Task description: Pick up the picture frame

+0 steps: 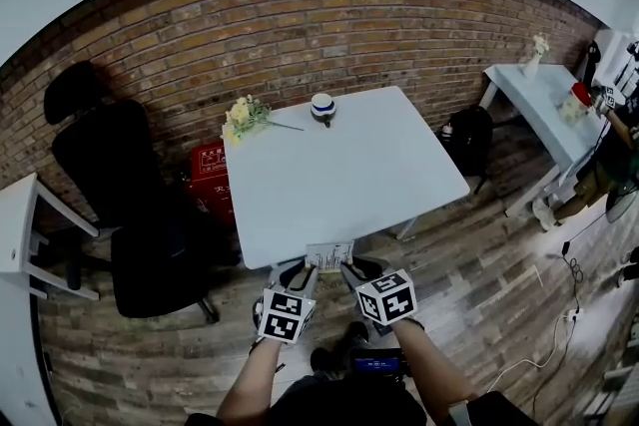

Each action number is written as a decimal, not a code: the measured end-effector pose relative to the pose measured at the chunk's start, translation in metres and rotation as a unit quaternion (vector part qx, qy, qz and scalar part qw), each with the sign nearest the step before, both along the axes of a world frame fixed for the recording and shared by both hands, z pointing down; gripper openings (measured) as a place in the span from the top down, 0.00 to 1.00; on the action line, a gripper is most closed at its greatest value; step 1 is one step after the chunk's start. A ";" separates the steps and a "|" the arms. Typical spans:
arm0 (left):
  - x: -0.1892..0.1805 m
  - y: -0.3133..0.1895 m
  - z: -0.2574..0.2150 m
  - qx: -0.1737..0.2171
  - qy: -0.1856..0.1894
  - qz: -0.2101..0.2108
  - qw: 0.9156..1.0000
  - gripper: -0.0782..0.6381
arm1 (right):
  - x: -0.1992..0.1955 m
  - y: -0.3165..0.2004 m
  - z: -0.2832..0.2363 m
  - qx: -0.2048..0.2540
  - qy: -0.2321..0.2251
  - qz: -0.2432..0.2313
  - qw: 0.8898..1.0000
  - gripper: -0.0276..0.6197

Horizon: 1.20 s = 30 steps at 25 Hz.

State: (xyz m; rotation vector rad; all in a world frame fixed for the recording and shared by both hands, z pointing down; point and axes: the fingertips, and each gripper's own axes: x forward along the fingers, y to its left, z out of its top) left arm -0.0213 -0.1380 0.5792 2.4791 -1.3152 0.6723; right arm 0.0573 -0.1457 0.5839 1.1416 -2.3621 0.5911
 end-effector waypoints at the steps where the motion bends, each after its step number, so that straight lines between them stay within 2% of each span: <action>1: 0.002 0.002 0.001 -0.001 0.000 0.001 1.000 0.76 | 0.002 0.002 0.000 0.000 0.001 0.001 1.000 0.80; 7: 0.017 0.004 0.001 0.000 0.004 0.005 1.000 0.76 | 0.017 0.006 0.000 -0.001 0.003 0.007 1.000 0.81; 16: 0.062 0.008 0.001 -0.002 -0.002 0.003 1.000 0.76 | 0.063 0.008 0.001 0.000 0.003 0.005 1.000 0.81; 30: 0.066 0.001 -0.001 0.000 -0.015 -0.026 1.000 0.76 | 0.065 -0.003 -0.001 0.006 -0.001 -0.027 1.000 0.81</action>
